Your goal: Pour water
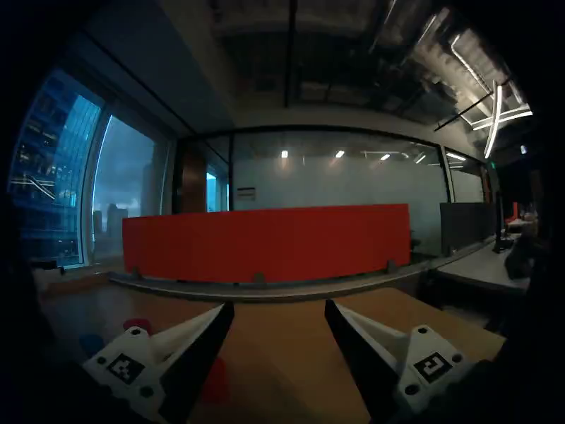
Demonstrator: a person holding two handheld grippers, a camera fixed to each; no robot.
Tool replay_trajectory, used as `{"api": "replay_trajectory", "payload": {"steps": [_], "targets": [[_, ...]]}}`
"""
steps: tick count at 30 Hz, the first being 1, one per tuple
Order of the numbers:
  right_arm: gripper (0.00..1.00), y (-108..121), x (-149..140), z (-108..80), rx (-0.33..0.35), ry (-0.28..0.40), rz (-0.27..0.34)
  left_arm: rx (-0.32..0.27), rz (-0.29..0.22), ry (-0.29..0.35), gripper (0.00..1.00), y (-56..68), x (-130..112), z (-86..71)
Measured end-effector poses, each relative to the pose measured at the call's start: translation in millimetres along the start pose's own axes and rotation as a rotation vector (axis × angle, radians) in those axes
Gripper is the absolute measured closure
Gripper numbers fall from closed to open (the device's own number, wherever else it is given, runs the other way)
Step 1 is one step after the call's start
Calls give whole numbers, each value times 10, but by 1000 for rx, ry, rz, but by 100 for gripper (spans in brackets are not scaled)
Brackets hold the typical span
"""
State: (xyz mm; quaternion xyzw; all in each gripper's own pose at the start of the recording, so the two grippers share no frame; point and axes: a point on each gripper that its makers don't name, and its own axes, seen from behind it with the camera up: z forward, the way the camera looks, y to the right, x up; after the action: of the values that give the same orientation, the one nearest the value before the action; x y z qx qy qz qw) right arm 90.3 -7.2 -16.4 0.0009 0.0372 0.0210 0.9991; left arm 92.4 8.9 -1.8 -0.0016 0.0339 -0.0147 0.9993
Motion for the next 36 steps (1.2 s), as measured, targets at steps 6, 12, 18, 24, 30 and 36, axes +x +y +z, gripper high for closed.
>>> {"api": "replay_trajectory", "payload": {"steps": [6,12,18,24,30,36], "targets": [[1,61,38,0,-23,10,-15,19,3,16,0,-24,-36,-1],[1,52,15,2,-25,5,-30,25,10,5,0,-28,-185,-6],[1,34,-31,-15,-26,-2,-41,41,31,-10,0,-79,-349,-43],[1,14,-81,-26,-26,-12,-39,39,46,-23,0,-101,-480,-72],[1,-17,-114,-33,-21,-22,-45,35,52,-31,0,-126,-601,-96],[1,-62,-101,-44,-13,-21,-58,45,41,-44,0,-187,-710,-106]]}}
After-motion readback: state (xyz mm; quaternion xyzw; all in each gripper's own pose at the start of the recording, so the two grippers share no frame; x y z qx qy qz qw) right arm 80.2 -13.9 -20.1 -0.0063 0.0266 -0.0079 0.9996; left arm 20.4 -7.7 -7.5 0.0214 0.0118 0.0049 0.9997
